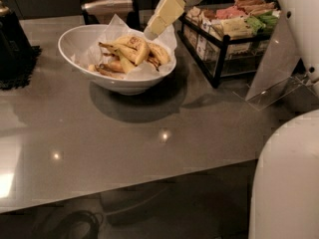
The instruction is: Pick banana from white bowl
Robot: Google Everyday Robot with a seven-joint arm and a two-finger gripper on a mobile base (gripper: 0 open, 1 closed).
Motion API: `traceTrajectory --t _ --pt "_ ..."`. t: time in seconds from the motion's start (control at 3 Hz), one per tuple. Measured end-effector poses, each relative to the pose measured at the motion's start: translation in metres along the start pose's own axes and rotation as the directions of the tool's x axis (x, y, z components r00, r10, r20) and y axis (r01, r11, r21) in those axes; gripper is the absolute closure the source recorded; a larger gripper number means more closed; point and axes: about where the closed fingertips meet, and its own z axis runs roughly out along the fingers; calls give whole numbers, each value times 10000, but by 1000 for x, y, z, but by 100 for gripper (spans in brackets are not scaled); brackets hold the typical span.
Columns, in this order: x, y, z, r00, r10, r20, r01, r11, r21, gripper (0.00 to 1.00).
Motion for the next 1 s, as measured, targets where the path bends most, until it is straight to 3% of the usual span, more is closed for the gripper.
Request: traceTrajectory --t 0.33,0.67,1.0 --pt "0 0 0 10000 1 0 -1 10000 -2 0" --pt "-10 -1 7 9986 -2 536 0 10000 37 0" --pt "-25 -3 33 9983 -183 558 197 9995 -246 0"
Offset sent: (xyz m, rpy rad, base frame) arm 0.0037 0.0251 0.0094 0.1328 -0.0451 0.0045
